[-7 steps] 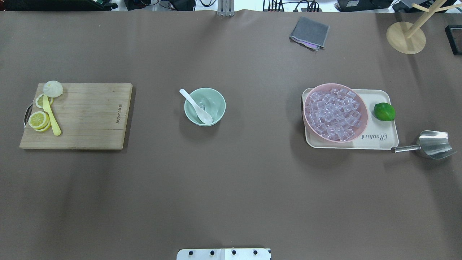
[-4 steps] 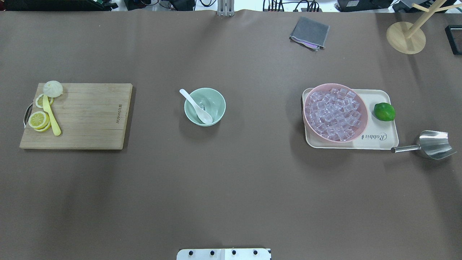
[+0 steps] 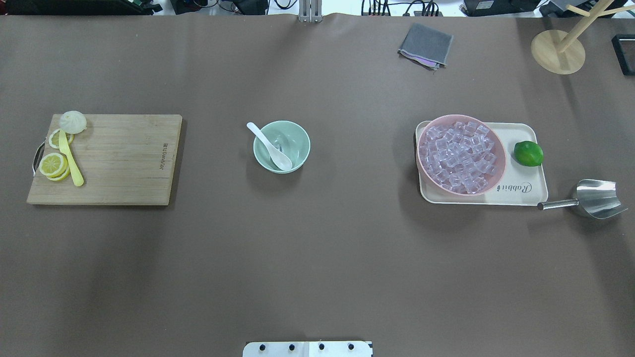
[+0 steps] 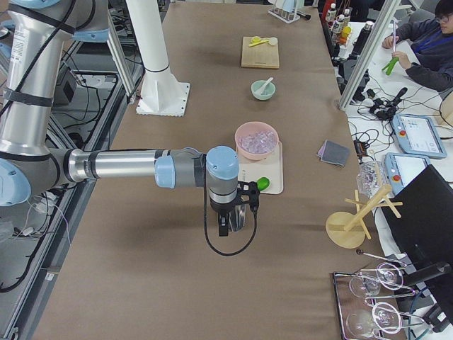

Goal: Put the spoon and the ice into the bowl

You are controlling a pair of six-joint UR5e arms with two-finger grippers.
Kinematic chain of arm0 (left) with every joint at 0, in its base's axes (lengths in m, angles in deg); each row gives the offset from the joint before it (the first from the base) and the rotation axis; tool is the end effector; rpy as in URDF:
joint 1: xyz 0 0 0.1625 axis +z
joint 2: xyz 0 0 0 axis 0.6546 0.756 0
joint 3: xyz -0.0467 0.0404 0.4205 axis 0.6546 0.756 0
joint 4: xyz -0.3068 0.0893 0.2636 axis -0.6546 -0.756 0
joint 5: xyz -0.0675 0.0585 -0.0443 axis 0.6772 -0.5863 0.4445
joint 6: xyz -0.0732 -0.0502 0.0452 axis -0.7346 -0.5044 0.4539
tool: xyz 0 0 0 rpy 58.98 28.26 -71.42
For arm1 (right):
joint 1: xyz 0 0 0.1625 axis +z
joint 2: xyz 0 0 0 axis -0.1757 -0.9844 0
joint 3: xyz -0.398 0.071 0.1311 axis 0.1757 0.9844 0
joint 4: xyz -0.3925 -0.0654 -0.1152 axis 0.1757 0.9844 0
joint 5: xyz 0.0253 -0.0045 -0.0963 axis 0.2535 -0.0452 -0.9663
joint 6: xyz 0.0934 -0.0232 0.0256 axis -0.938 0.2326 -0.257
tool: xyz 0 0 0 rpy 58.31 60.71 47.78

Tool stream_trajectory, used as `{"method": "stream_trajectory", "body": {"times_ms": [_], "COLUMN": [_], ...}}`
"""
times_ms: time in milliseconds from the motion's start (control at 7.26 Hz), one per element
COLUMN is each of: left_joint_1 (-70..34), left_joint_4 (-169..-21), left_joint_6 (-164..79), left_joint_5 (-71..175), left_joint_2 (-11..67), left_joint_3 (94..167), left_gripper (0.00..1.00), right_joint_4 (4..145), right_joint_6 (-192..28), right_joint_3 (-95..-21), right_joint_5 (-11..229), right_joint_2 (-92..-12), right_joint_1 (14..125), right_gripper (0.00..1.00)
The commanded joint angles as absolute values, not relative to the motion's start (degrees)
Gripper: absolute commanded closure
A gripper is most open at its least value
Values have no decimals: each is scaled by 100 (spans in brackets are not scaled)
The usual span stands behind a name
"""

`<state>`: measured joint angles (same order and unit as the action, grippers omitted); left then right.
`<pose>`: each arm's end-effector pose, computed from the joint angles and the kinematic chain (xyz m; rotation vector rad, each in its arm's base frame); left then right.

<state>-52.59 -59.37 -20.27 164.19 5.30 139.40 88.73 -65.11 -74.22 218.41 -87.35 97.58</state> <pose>-0.0924 -0.4587 0.6155 0.0360 0.7636 0.0547 0.0496 -0.3850 0.6138 0.0368 -0.7353 -0.0679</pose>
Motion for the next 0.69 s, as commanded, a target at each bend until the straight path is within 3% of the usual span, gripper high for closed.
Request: {"method": "stream_trajectory", "body": {"times_ms": [0, 551], "left_joint_1": [-5263, -5272], "left_joint_4": [-5939, -5947], "left_joint_6": [-2024, -2024], "left_joint_5": [16421, 16421], "left_joint_2": [519, 475], "left_joint_3": [13944, 13971], "left_gripper": [2, 2], "right_joint_4": [8873, 8873], "right_joint_6": [-6511, -6520], "right_joint_3": [-7378, -7245], "right_joint_5": [21851, 21877], "right_joint_2": [-8759, -8751], "right_joint_1": [9757, 9757], "right_gripper": [0, 0]}}
